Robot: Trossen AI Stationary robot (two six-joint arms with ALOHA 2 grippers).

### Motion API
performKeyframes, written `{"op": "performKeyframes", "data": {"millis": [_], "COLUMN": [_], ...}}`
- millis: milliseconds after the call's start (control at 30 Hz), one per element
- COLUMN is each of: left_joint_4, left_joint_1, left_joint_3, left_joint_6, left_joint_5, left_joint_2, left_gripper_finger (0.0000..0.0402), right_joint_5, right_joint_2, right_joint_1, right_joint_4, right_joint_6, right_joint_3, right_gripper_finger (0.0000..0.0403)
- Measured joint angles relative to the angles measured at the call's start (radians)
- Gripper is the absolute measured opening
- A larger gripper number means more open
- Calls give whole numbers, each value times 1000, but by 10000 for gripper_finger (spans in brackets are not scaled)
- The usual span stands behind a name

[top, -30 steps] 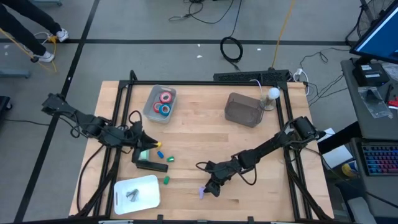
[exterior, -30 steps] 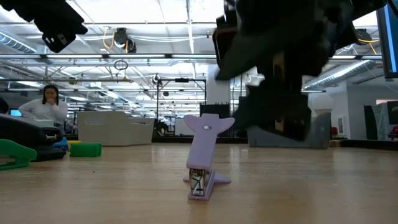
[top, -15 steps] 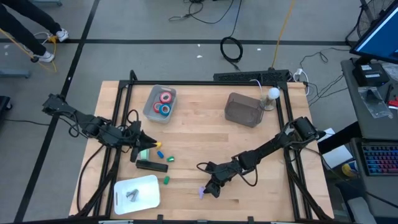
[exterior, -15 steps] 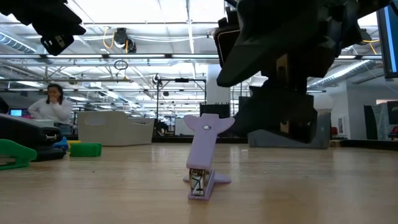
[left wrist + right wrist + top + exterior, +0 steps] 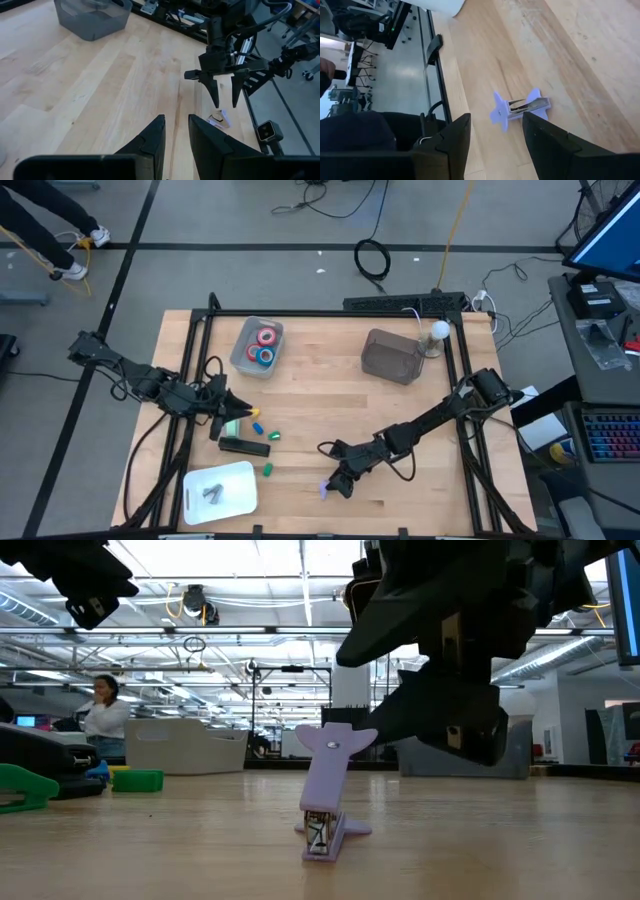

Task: Pick and place Stapler, Stapler remover, tape
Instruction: Put the purple staple remover into the white bin

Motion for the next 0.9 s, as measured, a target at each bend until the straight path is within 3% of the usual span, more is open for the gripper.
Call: {"op": "performKeyframes", "data": {"millis": [300,633,900], "left_joint_4": [0,0,0], "left_joint_1": [0,0,0], "left_joint_3": [0,0,0], "left_joint_6": [-2,-1,-1], "left_joint_5": [-18,-19,-19], "left_joint_2": [0,0,1], "left_gripper_finger": [88,88,88], "right_joint_5": [24,1,1], "right_joint_2": [1,94,94], "right_joint_1": [6,19,19], "right_joint_4": [-20,134,133], "right_joint_6": [2,62,60], "right_joint_3": [0,1,1], "right_gripper_finger": [171,171,171]}}
